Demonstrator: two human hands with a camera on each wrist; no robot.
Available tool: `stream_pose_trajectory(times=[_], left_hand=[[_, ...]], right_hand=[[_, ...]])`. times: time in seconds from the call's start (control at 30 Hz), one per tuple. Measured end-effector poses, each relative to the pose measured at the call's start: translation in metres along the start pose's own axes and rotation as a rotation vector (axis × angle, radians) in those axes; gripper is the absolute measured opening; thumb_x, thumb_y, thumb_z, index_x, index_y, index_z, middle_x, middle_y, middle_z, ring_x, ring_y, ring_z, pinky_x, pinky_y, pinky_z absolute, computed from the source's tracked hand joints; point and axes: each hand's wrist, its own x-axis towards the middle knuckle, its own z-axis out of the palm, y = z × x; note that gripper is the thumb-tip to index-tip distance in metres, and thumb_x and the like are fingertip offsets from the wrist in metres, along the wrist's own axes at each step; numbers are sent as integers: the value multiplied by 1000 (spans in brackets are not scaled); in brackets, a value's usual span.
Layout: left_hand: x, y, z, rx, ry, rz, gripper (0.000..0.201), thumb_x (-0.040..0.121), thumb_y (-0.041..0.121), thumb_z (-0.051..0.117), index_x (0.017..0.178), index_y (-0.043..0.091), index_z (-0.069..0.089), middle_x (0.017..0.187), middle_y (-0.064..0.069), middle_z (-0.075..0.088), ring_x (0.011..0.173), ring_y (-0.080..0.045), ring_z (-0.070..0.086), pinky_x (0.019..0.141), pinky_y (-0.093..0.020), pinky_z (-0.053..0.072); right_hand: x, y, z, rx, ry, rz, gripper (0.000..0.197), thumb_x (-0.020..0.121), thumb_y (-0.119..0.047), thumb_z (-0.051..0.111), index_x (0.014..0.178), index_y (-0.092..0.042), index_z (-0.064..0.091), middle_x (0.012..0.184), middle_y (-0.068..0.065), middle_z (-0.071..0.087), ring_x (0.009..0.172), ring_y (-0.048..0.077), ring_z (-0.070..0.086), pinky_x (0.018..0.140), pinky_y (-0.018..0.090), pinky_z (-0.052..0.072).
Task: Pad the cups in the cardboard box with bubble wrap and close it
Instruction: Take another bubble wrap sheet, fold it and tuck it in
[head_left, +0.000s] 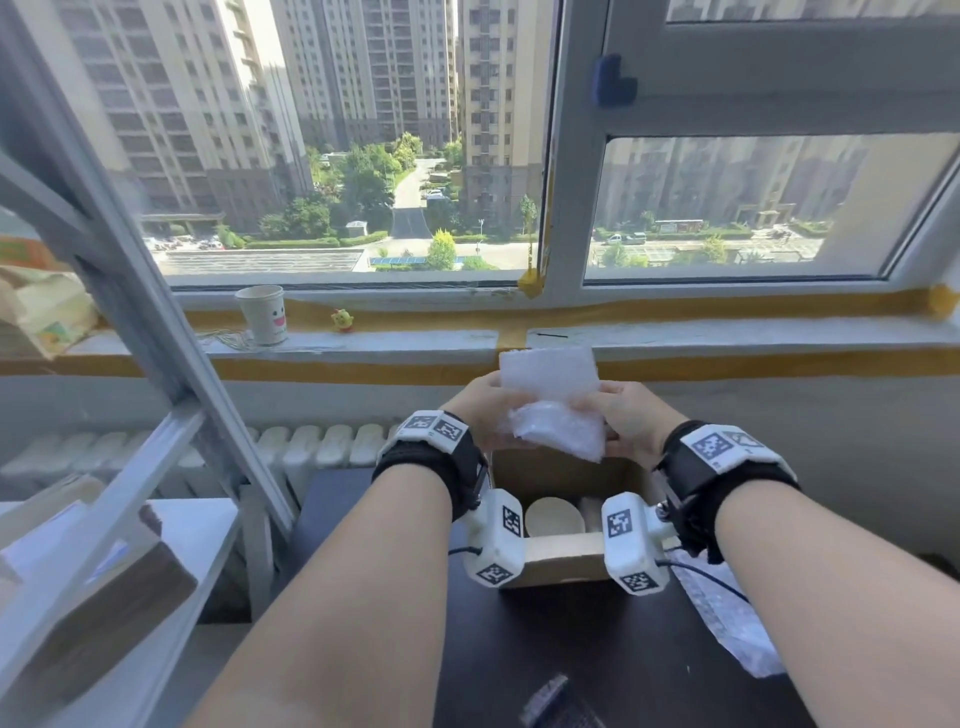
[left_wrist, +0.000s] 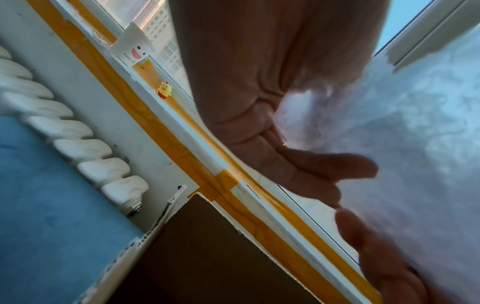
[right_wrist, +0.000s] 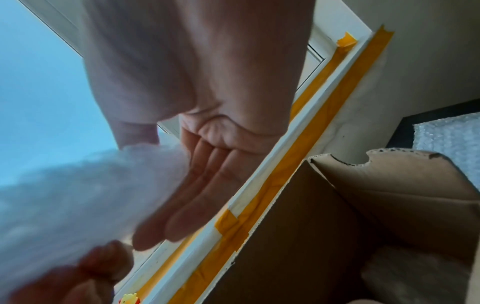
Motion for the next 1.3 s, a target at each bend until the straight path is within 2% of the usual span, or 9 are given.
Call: stream_pose_trajectory(times=[0.2, 0.33, 0.53, 0.67, 0.77, 0.9, 1.07, 1.17, 1.3], left_hand=[[-1, -2, 0, -55, -19, 88, 38, 94, -4, 53, 129, 11, 53, 111, -18, 64, 79, -23, 67, 55, -30, 59], [-3, 0, 0, -215, -56, 108, 32, 97, -9, 40, 112, 10, 60, 98, -15, 67, 76, -24, 66, 54, -29, 60], [-1, -6, -2, -286, -38, -30, 34, 94, -3, 28, 106, 5, 59, 106, -19, 64, 83, -30, 66, 56, -36, 60], [-3, -6, 0, -145, -55, -155, 26, 93, 31, 45, 88, 10, 58, 83, -7, 62, 71, -22, 62, 57, -27, 55], [2, -6, 3, 109, -22, -121, 7, 88, 8, 59, 85, 13, 63, 95, -9, 59, 82, -23, 61, 58, -27, 54], [7, -7, 6, 188, 44, -48, 24, 84, -6, 56, 81, 16, 66, 101, -11, 59, 85, -25, 61, 60, -30, 52], [10, -7, 9, 187, 90, -45, 61, 80, -9, 61, 131, 24, 52, 129, -1, 45, 116, -30, 55, 81, -44, 59], [7, -8, 8, 224, -9, -161, 59, 72, 3, 69, 128, 14, 55, 129, -19, 57, 112, -36, 62, 90, -50, 56], [1, -9, 6, 105, -69, -298, 48, 89, 34, 64, 128, 9, 51, 112, -16, 61, 94, -27, 65, 81, -39, 57]], right_hand=[[0, 3, -2, 162, -101, 8, 30, 99, -5, 39, 116, -23, 57, 93, 13, 66, 61, 20, 61, 44, 25, 53], [2, 8, -5, 351, -153, 4, 35, 97, 1, 38, 109, -20, 63, 81, 10, 70, 53, 14, 62, 43, 21, 52], [0, 12, -7, 411, -87, 49, 37, 96, 4, 33, 108, -11, 64, 86, 14, 71, 54, 18, 66, 45, 24, 53], [0, 13, -8, 288, -15, 117, 36, 90, -22, 35, 110, -5, 59, 87, 18, 64, 63, 30, 62, 51, 31, 53], [0, 14, -10, 173, -38, 155, 45, 90, -48, 49, 111, -11, 60, 95, 17, 68, 70, 27, 66, 51, 29, 55], [-3, 12, -8, 84, -73, 84, 13, 91, -14, 57, 103, -17, 61, 102, 13, 63, 79, 23, 64, 51, 27, 56], [0, 16, -6, 7, -12, -27, 34, 87, 4, 53, 89, -26, 68, 116, 7, 55, 94, 26, 55, 51, 26, 52], [2, 17, -8, -75, 14, -61, 42, 80, 16, 50, 67, -21, 65, 101, 7, 57, 87, 27, 54, 52, 30, 50], [6, 20, -8, -138, 23, -102, 47, 71, 24, 40, 48, -15, 52, 74, 3, 51, 72, 24, 48, 43, 25, 44]])
